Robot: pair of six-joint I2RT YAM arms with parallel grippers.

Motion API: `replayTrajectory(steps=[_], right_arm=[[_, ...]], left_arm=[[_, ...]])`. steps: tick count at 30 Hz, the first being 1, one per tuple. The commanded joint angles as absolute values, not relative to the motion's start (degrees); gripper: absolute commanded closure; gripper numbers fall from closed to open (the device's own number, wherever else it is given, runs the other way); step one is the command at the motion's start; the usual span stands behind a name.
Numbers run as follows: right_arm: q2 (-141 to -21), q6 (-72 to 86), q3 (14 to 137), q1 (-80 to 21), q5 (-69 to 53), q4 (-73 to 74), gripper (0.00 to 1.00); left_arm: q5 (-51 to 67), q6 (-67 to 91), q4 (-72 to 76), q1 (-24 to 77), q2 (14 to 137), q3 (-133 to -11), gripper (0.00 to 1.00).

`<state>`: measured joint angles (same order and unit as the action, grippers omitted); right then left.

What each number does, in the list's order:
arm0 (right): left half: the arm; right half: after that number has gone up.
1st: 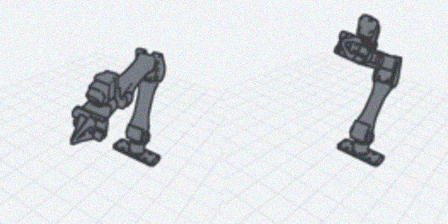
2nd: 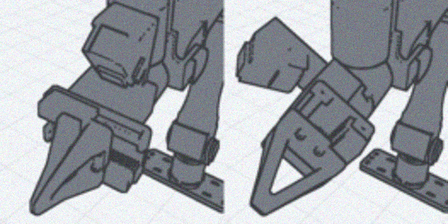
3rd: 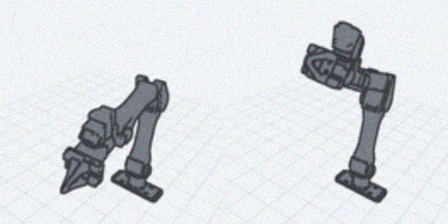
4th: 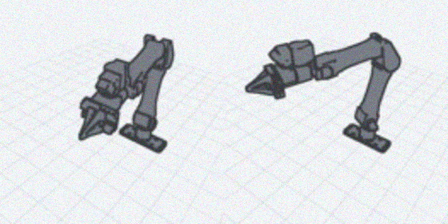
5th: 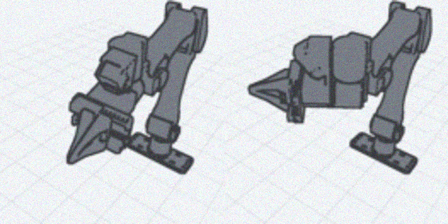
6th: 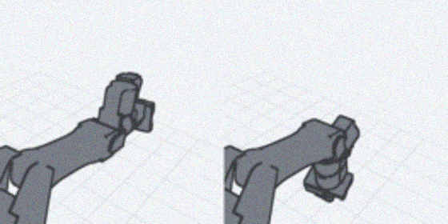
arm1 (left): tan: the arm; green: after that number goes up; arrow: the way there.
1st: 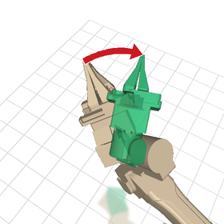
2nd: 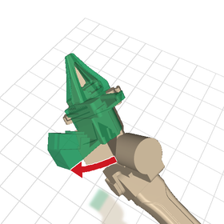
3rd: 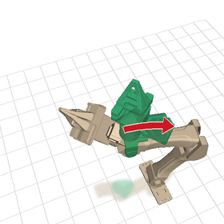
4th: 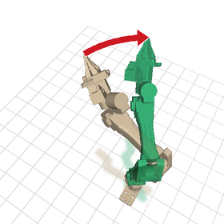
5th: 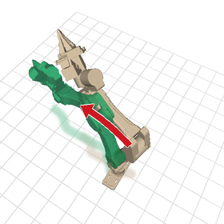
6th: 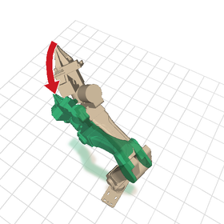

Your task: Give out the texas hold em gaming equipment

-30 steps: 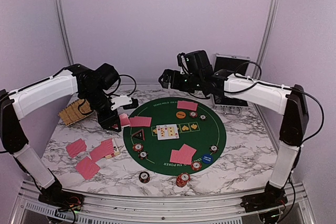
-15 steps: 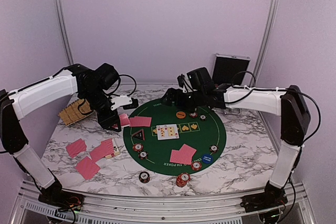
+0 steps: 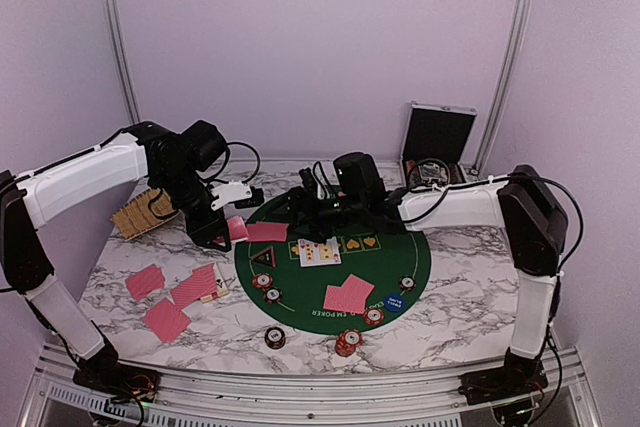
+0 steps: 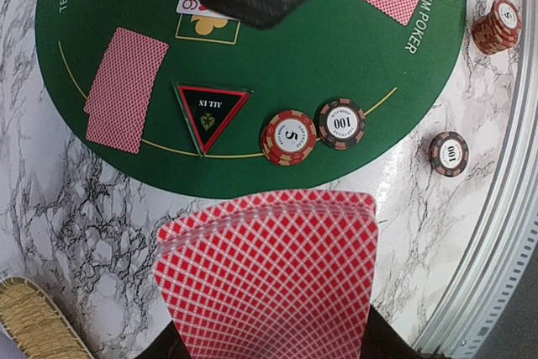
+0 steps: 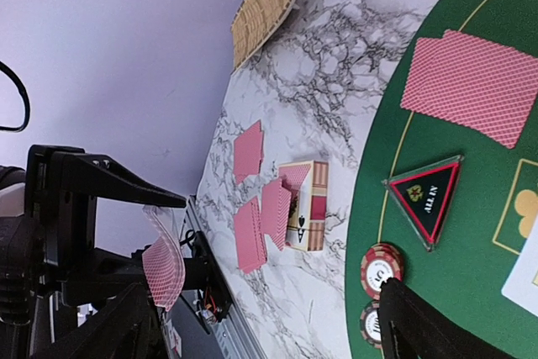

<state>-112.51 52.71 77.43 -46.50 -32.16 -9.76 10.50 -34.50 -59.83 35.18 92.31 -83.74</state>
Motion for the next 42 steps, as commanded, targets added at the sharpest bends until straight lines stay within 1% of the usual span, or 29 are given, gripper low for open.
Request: replayTrajectory(steps=[1, 20, 29, 42], right_arm=[[-114.9, 57.5, 78.9, -48.0, -37.3, -17.1, 0.08], [-121.8, 65.8, 82.4, -51.0, -44.4, -29.1, 0.11], [-125.6, 67.4, 85.9, -52.0, -45.0, -30.0, 0.12], [-129.9, 72.7, 89.7, -53.3, -46.1, -35.5, 0.14]], left_arm=[[11.6, -34.8, -60.4, 35.3, 91.6, -85.3, 0.46], [11.4, -34.8, -60.2, 36.1, 93.5, -86.6, 0.46], [11.7, -34.6, -60.1, 36.5, 94.0, -86.8, 0.46], [11.5, -34.8, -59.9, 36.7, 94.7, -86.6, 0.46]])
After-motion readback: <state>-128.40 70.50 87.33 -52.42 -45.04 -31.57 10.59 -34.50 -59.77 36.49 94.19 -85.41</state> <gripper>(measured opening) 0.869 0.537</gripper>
